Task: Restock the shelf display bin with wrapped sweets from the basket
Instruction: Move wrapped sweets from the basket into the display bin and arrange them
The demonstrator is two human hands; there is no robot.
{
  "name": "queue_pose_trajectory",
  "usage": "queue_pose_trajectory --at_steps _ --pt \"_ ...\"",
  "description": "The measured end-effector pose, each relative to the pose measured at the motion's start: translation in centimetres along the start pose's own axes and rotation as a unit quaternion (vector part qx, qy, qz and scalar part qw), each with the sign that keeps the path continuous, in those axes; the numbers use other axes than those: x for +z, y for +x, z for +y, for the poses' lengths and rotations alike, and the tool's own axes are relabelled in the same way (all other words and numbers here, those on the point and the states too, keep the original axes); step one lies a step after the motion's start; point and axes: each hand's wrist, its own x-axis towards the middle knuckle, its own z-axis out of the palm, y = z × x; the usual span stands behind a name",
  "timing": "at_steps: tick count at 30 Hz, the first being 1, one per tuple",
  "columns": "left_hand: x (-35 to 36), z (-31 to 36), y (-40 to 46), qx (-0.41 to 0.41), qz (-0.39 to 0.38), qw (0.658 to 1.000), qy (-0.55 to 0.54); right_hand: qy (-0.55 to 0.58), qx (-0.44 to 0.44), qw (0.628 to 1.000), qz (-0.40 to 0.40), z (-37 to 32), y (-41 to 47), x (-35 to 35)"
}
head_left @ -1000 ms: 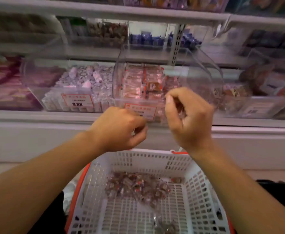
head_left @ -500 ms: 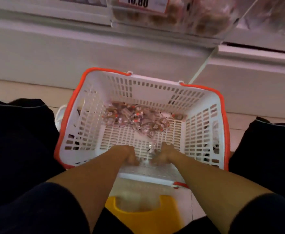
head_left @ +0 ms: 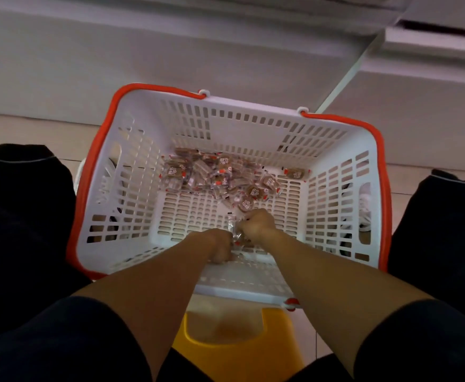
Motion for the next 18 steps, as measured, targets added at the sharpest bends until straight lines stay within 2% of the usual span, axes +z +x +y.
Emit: queue_pose_trajectory --at_steps 5,8,10,13,15,18 --pt "-0.3 0.0 -0.1 -0.019 -0.086 0.996 -0.019 0.137 0.054 0.988 -0.044 0.5 -0.1 -1.4" --pt "-1.2 -0.8 -0.1 -0.030 -0.109 0.991 -0.071 0.071 0.045 0.995 -0.049 1.1 0.4 -1.8" --pt "-2.1 -1.7 -0.1 -0.052 -0.105 0.977 -0.179 0.068 0.031 0.997 -0.030 1.5 0.7 -1.9" --pt "-3.3 -2.7 -0.1 -0.101 -0.040 0.924 -0.368 0.124 -0.050 0.986 0.095 1.5 1.1 -2.3" --pt "-4.0 -2.7 0.0 -0.114 0.023 0.888 -0.445 0.105 -0.125 0.973 0.163 0.7 1.4 -3.2" --pt "-4.8 -2.1 0.2 -0.116 0.111 0.831 -0.533 -0.008 -0.165 0.974 0.152 -0.5 2.7 -4.6"
